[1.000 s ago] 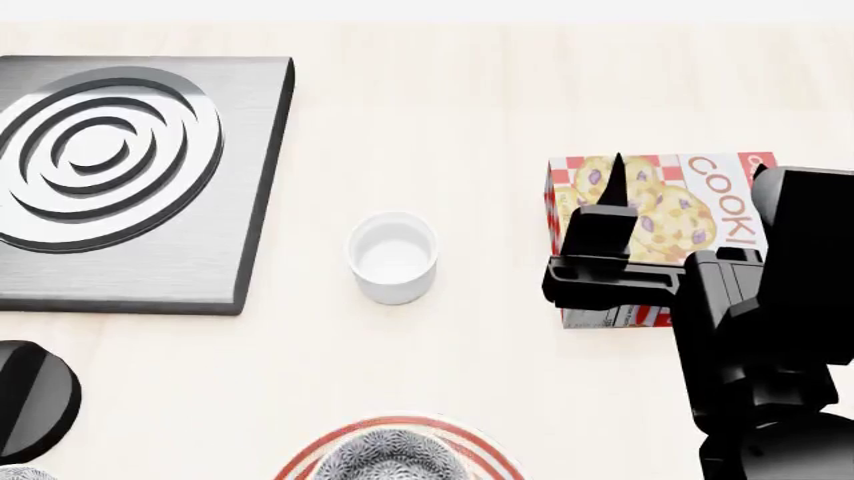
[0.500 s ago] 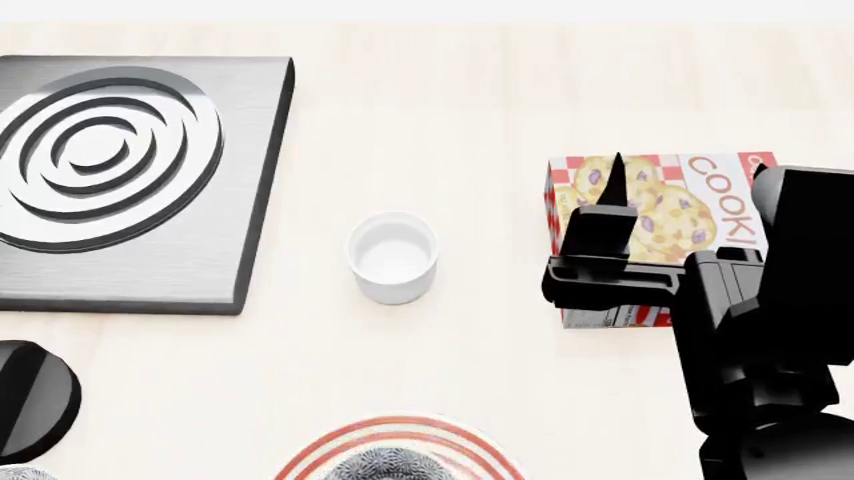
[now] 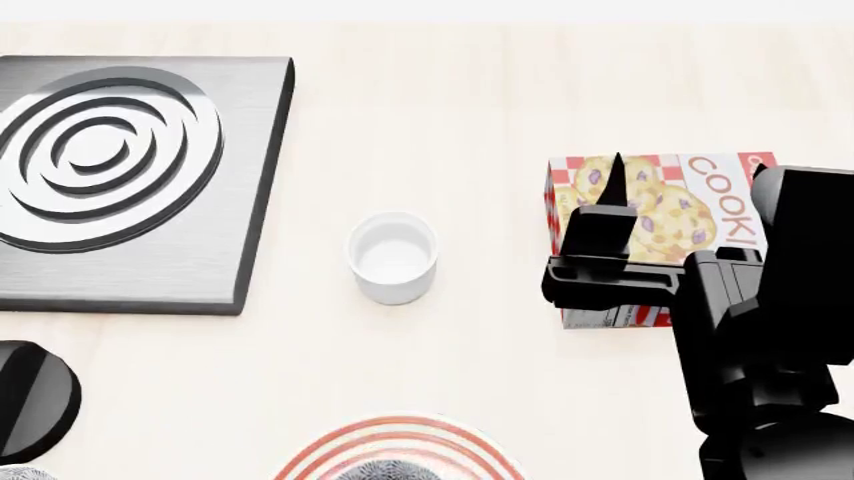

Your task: Pick the akita bowl on the stove and place it on the plate.

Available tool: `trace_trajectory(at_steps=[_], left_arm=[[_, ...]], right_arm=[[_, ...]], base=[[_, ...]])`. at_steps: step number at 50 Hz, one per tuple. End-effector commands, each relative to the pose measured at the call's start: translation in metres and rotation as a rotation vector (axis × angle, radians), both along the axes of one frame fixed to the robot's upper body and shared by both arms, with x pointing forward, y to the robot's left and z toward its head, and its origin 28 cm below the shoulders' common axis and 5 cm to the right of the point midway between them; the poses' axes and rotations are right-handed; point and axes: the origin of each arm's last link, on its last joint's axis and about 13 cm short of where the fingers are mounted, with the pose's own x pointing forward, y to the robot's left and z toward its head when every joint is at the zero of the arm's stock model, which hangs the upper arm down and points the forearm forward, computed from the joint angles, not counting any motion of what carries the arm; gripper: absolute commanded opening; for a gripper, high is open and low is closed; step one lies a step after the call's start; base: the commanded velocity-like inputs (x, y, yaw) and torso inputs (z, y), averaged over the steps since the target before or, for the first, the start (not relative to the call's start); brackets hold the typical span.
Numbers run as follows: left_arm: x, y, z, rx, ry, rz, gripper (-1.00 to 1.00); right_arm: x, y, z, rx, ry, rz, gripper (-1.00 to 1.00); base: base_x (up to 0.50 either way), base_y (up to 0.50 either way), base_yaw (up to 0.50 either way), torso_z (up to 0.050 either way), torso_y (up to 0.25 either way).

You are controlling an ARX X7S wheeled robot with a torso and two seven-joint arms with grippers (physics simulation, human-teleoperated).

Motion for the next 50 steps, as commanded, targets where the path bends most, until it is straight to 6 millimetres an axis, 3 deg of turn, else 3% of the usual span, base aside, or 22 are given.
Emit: trace_trajectory(at_steps=[1, 31, 32, 50], left_arm=[[0.002, -0.002, -0.001, -0.024, -0.032, -0.002, -1.00], [0.000, -0.002, -0.009, -0.006, -0.032, 0.022, -1.00], [0.000, -0.002, -0.010, -0.004, -0.030, 0.021, 1.00], [-0.002, -0.002, -0.010, -0.032, -0.027, 0.042, 1.00]], right_arm=[[0.000, 0.000, 0.000, 0.000, 0.000, 0.000, 1.00], [-0.001, 0.000, 0.001, 0.000, 0.002, 0.000, 1.00], [0.000, 0.000, 0.000, 0.000, 0.002, 0.000, 1.00], [0.000, 0.000, 0.000, 0.001, 0.003, 0.000, 1.00]], base=[[0.00, 0.00, 0.00, 0.000, 0.000], [0.00, 0.00, 0.00, 0.000, 0.000], [0.00, 0.00, 0.00, 0.000, 0.000], [0.00, 0.00, 0.00, 0.000, 0.000]])
